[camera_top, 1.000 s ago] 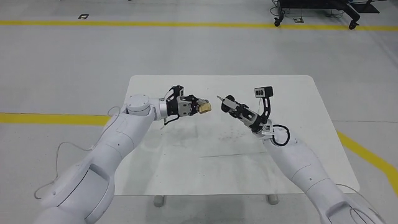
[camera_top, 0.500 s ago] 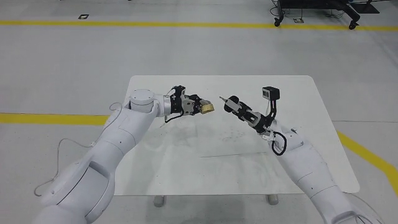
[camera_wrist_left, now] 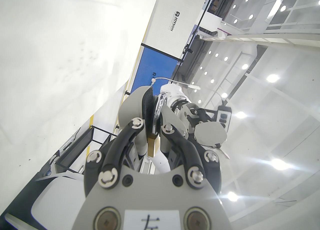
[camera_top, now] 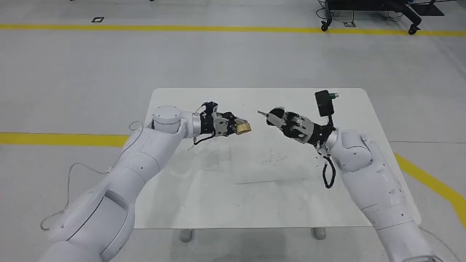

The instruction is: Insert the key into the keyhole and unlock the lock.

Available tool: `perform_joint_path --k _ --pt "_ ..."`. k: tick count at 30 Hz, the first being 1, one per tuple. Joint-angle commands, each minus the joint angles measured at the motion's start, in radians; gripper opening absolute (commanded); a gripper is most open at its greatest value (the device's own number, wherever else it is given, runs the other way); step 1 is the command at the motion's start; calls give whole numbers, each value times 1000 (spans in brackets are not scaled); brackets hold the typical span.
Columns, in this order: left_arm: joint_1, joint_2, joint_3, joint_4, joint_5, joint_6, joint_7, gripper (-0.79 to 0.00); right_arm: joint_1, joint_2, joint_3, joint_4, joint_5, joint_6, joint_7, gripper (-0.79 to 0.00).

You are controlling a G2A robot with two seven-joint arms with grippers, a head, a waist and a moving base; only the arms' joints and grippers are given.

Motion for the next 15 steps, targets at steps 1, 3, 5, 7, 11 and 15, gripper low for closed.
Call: perform_joint_path --k 1,3,5,7,11,15 --pt "14 0 0 -24 0 44 -5 -785 -62 8 52 -151 -448 0 -88 -785" --pt "24 -1 -4 -32 -17 85 -21 -785 -110 14 71 -251 -662 0 -159 -785" --pt "27 -1 -4 -33 -14 128 -28 -785 -174 23 81 -351 -948 33 -231 -785" --pt "25 -2 -4 -33 2 142 -14 -785 -222 31 59 -418 -1171 95 -269 -785" --pt "31 -3 -11 -37 8 157 6 -785 -287 42 0 -486 -1460 213 -320 -785" --pt "33 -3 -17 -45 33 150 37 -785 -317 44 -58 -518 -1595 306 -317 -785"
